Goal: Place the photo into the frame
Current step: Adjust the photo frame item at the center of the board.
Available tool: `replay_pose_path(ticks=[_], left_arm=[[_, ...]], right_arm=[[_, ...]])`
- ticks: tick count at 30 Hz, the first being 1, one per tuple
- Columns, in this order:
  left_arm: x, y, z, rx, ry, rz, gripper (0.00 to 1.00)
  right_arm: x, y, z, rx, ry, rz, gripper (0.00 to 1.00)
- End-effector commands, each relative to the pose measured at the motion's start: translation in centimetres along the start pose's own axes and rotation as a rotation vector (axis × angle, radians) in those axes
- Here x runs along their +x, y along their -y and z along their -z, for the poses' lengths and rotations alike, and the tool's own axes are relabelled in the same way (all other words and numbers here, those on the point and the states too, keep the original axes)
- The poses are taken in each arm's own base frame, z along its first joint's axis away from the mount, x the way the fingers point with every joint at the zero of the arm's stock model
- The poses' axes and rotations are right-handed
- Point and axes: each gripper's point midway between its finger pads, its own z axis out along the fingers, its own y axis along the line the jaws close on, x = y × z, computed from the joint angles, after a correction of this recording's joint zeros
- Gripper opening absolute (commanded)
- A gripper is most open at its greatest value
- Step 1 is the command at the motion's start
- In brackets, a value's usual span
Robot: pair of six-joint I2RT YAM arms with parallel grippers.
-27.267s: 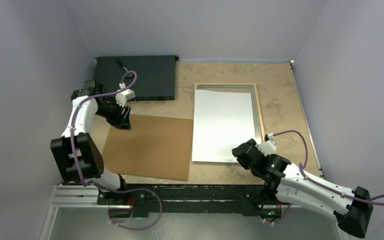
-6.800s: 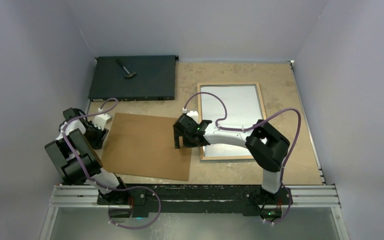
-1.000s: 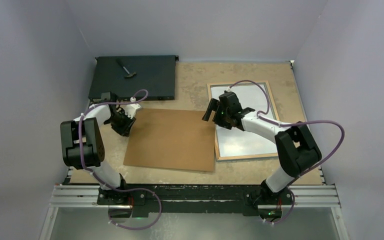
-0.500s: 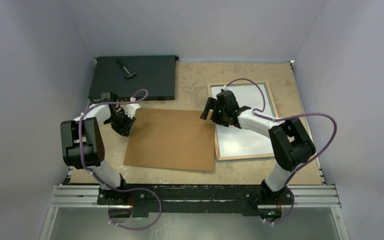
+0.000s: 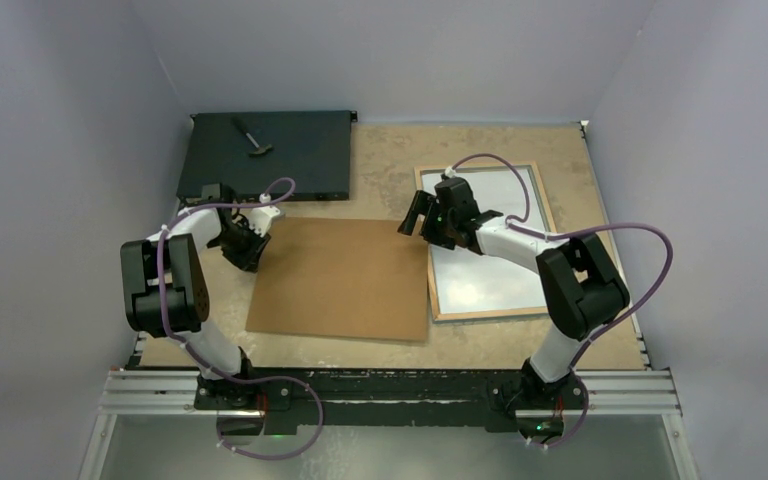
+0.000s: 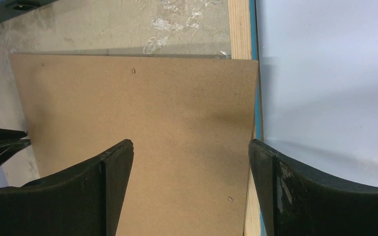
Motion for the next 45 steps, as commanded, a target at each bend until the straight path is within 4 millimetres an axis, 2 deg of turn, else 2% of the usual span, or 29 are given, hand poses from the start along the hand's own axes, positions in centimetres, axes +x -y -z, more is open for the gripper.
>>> replay_pose_path(ticks=[1,6,14,20,24,30,36,40,45], left_arm=[[2.4,1.3,-3.0,0.077,-0.059,0.027,0.24],[2.2,1.6,-3.4,0.089,-0.057,0.027,0.24],[1.9,1.8,-3.8,0.101,-0.058,0.020,0.22],[1.2,2.2,-3.8,0.122,-0.038,0.019,0.21],[-0.2,3.5,-4.2,0.146,-0.034,-0.009,0.19],[-2.8,5.8,-5.3,0.162,-0.041,-0.075,0.18],[-4.3,7.6,-6.0,0.177,-0.050,-0.115,0.17],[-4.9,8.0,-6.0,0.171,-0.050,-0.126,0.16],[-4.4,7.7,-5.6,0.141,-0.063,-0.137,0.16]], right_arm=[[-0.7,-2.4,0.5,-0.080,-0.007,-0.011,0.88],[-0.5,-4.3,1.5,-0.174,-0.031,-0.055,0.87],[-1.4,-8.6,5.3,-0.361,-0.026,-0.107,0.87],[-1.6,-9.9,8.0,-0.472,-0.015,-0.166,0.86],[-2.3,-8.5,9.1,-0.478,0.025,-0.257,0.86],[-3.0,-5.2,9.0,-0.433,0.046,-0.349,0.86],[-4.6,-1.7,8.8,-0.376,0.093,-0.415,0.86],[-5.0,0.8,7.6,-0.318,0.100,-0.431,0.86],[-4.5,3.6,5.3,-0.221,0.074,-0.394,0.85]])
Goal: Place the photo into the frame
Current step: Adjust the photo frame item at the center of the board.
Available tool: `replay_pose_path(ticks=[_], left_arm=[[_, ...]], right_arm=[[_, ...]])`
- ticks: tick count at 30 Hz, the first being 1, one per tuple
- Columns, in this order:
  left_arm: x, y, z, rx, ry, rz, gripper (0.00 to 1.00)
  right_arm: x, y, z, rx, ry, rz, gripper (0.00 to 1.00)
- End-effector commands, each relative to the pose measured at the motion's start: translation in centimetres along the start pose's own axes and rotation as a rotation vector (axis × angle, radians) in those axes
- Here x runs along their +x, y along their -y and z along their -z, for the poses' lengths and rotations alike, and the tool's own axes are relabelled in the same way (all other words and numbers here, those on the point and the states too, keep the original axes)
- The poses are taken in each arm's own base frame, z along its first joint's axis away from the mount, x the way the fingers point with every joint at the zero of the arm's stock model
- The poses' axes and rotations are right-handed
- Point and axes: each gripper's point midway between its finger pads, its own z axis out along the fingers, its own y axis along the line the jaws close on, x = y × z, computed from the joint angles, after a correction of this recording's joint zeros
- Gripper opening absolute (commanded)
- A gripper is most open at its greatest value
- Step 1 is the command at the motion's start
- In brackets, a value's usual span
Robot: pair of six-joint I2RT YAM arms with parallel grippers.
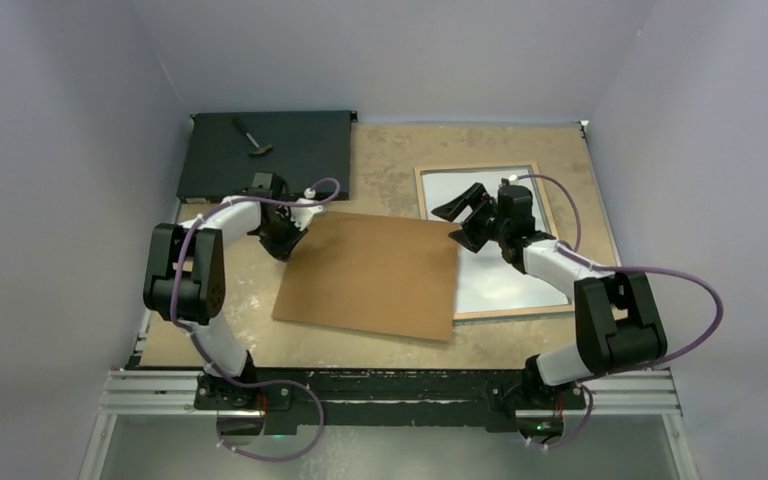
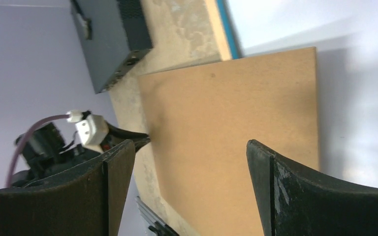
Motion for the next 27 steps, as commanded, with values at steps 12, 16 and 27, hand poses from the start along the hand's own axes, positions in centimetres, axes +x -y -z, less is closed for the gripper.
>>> replay_pose_path(ticks=[12,16,27], left_arm=[[2.3,0.2,0.4,0.081,0.016,0.081,0.19],[3.0,-0.3,0.6,0.071,0.010,0.093,0.21],[4.0,1.4,-1.9,0.091,-0.022,0.099,0.22]], right_arm=[[-1.5,4.9,1.6,0.225,0.031,0.277,0.86],[-0.4,6.4,2.5,0.249,0.007,0.291,0.85],[2.8,8.8,2.5,0.206,-0.076,0.273,0.75]])
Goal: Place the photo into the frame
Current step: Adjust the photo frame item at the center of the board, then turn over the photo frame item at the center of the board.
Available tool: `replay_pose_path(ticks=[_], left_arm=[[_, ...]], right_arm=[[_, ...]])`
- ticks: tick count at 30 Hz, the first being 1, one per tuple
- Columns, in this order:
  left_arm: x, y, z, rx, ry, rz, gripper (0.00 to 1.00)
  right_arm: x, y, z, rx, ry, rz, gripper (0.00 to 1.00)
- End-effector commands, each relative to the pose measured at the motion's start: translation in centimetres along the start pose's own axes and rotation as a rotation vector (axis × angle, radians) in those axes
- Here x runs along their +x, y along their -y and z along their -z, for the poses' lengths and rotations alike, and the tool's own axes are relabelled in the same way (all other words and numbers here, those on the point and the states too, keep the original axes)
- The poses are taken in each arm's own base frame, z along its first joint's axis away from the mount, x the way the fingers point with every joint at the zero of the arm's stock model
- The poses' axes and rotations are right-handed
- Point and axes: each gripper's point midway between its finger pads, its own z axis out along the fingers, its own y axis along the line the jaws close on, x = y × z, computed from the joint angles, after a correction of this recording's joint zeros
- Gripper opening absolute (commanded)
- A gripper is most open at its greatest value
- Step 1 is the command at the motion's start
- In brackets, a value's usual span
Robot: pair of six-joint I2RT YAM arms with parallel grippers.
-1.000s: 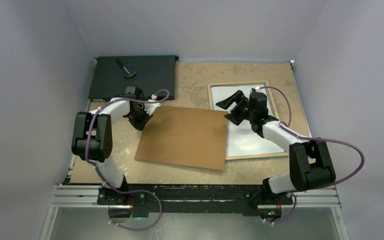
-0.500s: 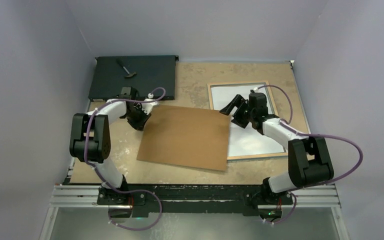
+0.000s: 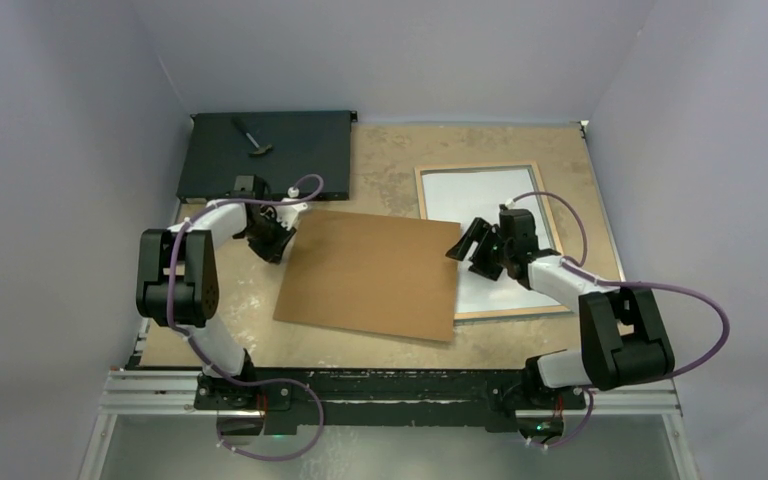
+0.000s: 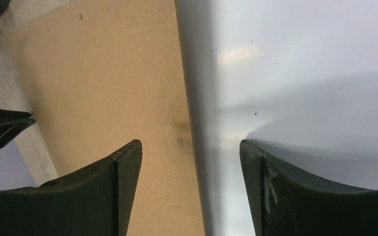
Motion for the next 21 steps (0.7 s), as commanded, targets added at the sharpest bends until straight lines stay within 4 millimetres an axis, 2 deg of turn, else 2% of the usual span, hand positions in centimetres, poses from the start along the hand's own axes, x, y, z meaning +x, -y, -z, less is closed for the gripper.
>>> replay_pose_path(ticks=[1,8,21], left_arm=[[2.5,2.2,-2.6,0.069,-0.075,0.009,0.22],[2.8,2.6,-3.5,0.083,-0.088,0.013,0.22],[2.4,3.0,-4.1,0.102,-0.081,0.011,0.21]], right_arm=[[0.0,-1.3,0.3,-0.079,0.004,0.026,0.74],[0.4,-2.6,0.7,-0.158,-0.015,0.012,0.67],[1.4,-2.2,-0.2,-0.167,-0.056,-0.008,0.64]])
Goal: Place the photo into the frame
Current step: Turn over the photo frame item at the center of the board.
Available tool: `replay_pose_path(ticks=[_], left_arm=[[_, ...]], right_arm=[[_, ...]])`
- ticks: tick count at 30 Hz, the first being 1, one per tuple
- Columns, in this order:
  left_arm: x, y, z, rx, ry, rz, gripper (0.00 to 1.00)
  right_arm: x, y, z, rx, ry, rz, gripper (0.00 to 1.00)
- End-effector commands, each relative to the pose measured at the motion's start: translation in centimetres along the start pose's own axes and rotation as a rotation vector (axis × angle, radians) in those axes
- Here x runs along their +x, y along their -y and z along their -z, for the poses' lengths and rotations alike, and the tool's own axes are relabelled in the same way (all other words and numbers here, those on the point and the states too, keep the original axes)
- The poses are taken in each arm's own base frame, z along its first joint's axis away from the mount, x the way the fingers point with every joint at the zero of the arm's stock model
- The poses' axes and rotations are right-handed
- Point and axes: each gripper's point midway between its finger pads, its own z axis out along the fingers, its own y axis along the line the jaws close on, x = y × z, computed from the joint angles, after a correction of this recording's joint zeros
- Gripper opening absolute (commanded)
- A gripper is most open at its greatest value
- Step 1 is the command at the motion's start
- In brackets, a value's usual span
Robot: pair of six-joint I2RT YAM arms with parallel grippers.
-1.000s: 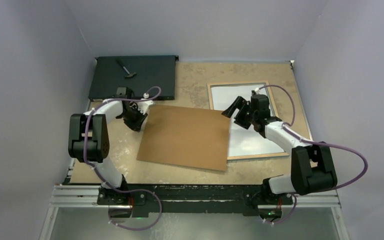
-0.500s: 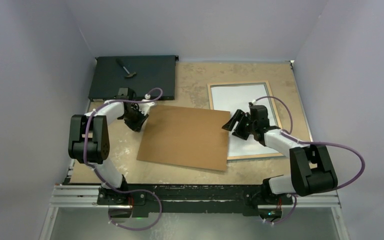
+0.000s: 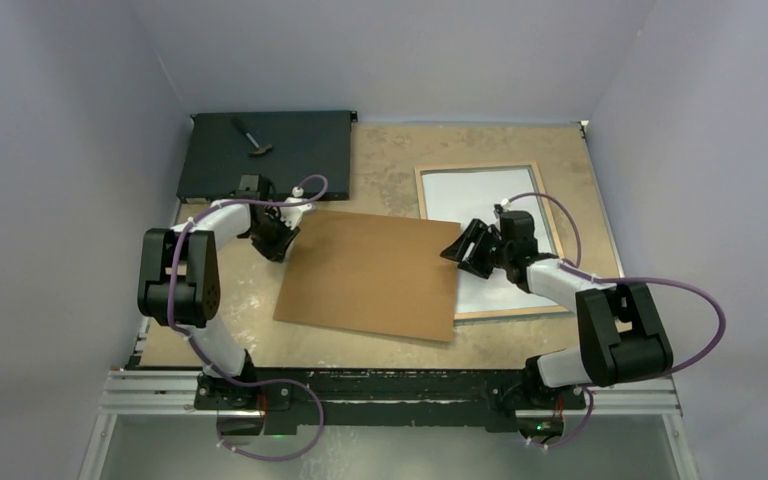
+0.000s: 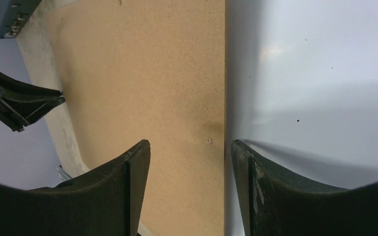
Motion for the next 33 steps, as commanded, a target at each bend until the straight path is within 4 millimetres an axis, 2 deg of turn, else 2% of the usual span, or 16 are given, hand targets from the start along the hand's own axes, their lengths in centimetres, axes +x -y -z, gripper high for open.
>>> replay_pose_path(ticks=[1,7,11,19,25,31,33], left_arm=[[3.1,3.0,-3.6,0.126,-0.079,0.035,0.21],[3.3,3.2,-3.8,0.128,-0.081,0.034,0.21],[3.4,3.2,-4.1,0.132,-0.082,0.036,0.21],[3.4,3.6,-4.8,0.150,-0.082,0.035,0.19],[3.2,4.0,-5.1,0.169,-0.075,0.032,0.18],[2.9,4.5,-5.2,0.184,-0.065,0.021,0.18],[2.7,4.5,-5.1,0.185,-0.059,0.020,0.18]], right_arm=[[0.5,0.0,-0.2,-0.027,-0.017,0.000,0.64],[1.1,0.5,-0.2,-0.023,-0.030,0.004,0.64],[1.5,-0.3,-0.2,-0.069,-0.043,-0.014,0.63],[1.1,-3.6,0.4,-0.179,-0.054,-0.026,0.58],[0.8,-7.5,1.8,-0.314,-0.065,-0.041,0.56],[2.2,-11.3,2.2,-0.420,-0.096,0.005,0.55],[2.6,-12.0,2.0,-0.430,-0.111,0.017,0.50]])
